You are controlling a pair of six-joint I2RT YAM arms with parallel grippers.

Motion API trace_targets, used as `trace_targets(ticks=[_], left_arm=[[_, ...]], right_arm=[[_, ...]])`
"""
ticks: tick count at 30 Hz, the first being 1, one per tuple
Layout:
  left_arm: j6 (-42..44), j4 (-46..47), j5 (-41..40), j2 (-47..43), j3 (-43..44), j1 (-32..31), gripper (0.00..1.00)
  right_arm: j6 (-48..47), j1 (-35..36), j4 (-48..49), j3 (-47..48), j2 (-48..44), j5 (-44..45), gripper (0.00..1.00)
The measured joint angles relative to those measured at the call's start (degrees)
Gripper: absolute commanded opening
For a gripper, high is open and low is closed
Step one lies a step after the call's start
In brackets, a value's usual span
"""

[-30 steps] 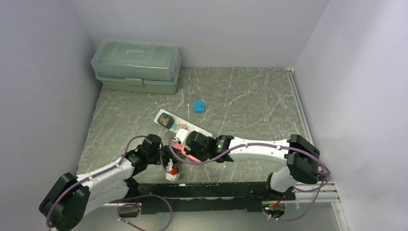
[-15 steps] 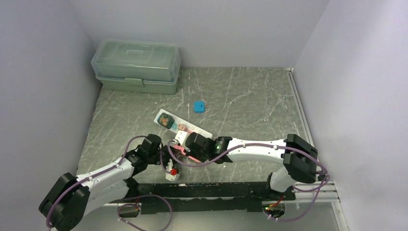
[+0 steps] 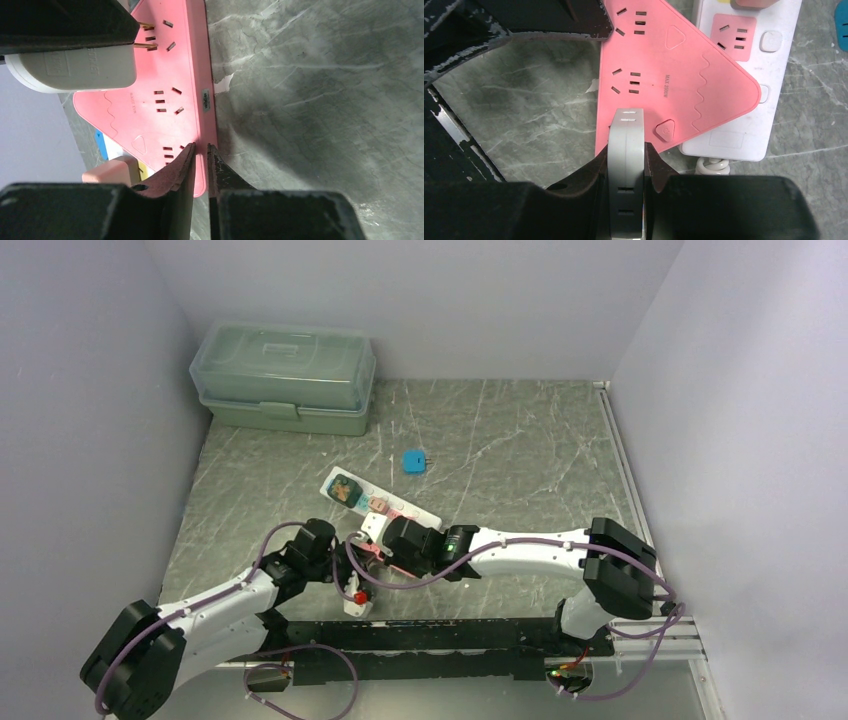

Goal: Insert the plug
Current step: Insert the plug into the socket.

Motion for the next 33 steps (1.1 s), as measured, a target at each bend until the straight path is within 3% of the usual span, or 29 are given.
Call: trace_targets(ticks=[33], left_arm=[[0.0, -1.7, 0.0, -0.5, 0.0, 0.0, 0.14]], right_arm=[[-2.1, 4.1, 0.6, 0.2, 2.1, 6.5, 0.00]])
